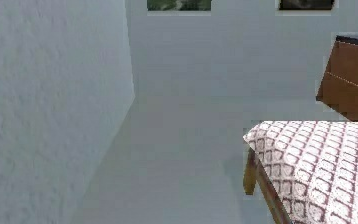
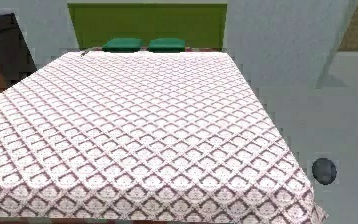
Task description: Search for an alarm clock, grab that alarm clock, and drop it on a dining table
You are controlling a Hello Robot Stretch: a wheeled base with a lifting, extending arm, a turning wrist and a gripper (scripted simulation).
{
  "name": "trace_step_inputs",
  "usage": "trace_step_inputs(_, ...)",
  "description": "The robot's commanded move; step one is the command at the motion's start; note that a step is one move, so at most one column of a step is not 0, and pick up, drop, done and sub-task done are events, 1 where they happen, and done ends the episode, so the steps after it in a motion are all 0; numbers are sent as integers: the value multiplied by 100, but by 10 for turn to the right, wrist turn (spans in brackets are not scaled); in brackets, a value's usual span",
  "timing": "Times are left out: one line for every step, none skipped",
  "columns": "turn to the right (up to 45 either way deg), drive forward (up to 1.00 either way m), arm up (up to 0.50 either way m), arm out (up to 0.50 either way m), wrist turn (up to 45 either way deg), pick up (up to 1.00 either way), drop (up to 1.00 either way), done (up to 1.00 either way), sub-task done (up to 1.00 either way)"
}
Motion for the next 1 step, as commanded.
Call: trace_step_inputs(0,100,0,0,0,0,0,0,0)
